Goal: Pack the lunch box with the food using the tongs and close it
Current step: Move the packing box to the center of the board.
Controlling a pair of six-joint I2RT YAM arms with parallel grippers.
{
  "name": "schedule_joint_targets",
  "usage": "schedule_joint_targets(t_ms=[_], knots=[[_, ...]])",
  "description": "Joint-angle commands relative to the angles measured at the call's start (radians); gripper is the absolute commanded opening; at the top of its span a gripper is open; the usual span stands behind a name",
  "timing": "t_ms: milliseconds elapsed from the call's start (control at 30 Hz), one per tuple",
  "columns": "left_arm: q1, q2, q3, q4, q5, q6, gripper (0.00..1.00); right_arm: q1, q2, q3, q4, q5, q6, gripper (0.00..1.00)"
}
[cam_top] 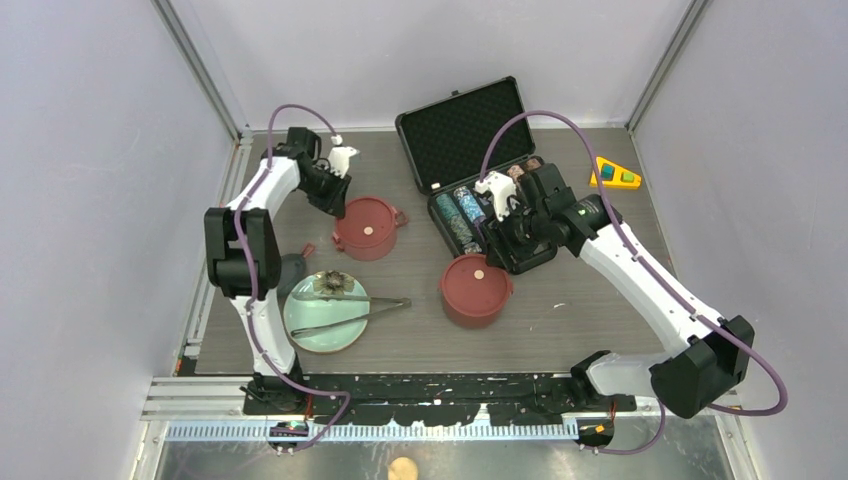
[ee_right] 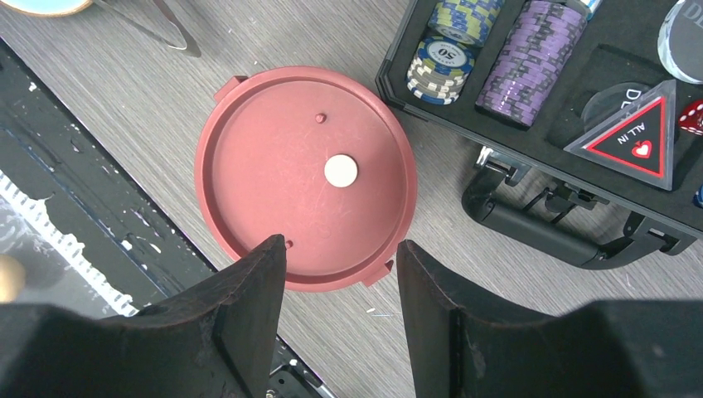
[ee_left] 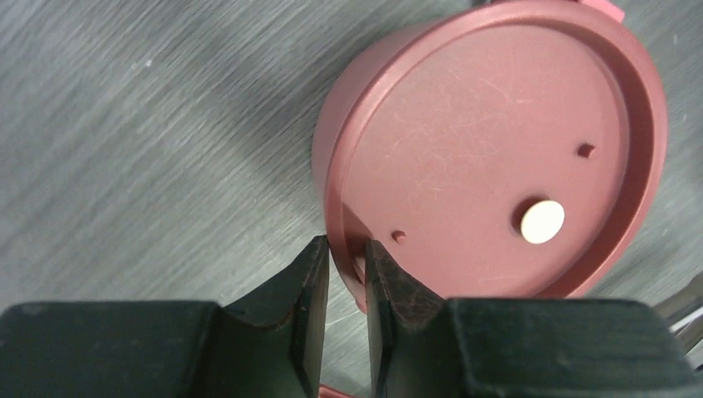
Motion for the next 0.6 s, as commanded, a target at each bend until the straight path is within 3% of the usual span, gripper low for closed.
schedule_joint_targets(t_ms=[0, 200, 300, 400, 567], knots=[[-0.043, 0.098, 0.114, -0.199, 0.023, 0.260, 0.23, -0.003, 0.015, 0.058, 0.009, -0.028, 0.007, 0.57], [-0.052, 0.177, 0.229, -0.367, 0.007, 0.501, 0.22, -0.002, 0.041, 0.079, 0.013, -0.067, 0.031, 0.57], [-0.052, 0.170, 0.232, -0.398, 0.041, 0.549, 0.24, -0.001, 0.057, 0.085, 0.021, -0.093, 0.043, 0.57], [-0.052, 0.142, 0.247, -0.393, 0.094, 0.528, 0.30, 0.002, 0.069, 0.092, 0.028, -0.105, 0.051, 0.57], [-0.049, 0.070, 0.294, -0.285, 0.081, 0.400, 0.50, 0.003, 0.088, 0.122, 0.028, -0.113, 0.061, 0.57]])
